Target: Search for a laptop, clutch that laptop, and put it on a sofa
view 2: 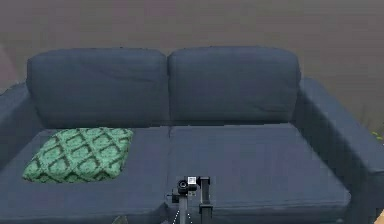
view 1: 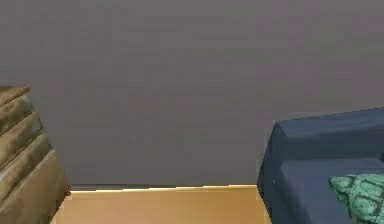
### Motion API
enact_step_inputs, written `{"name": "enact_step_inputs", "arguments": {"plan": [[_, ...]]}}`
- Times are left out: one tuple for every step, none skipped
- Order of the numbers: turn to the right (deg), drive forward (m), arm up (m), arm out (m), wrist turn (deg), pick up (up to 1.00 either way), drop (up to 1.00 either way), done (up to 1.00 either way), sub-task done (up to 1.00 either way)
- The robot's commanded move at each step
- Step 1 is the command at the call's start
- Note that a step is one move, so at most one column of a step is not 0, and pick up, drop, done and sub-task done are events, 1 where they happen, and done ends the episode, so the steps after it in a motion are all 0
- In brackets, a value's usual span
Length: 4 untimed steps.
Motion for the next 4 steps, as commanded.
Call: {"name": "enact_step_inputs", "arguments": {"plan": [[45.0,0.0,0.0,0.0,0.0,0.0,0.0,0.0,0.0],[33.0,0.0,0.0,0.0,0.0,0.0,0.0,0.0,0.0],[-45.0,0.0,0.0,0.0,0.0,0.0,0.0,0.0,0.0],[-15.0,0.0,0.0,0.0,0.0,0.0,0.0,0.0,0.0]]}}
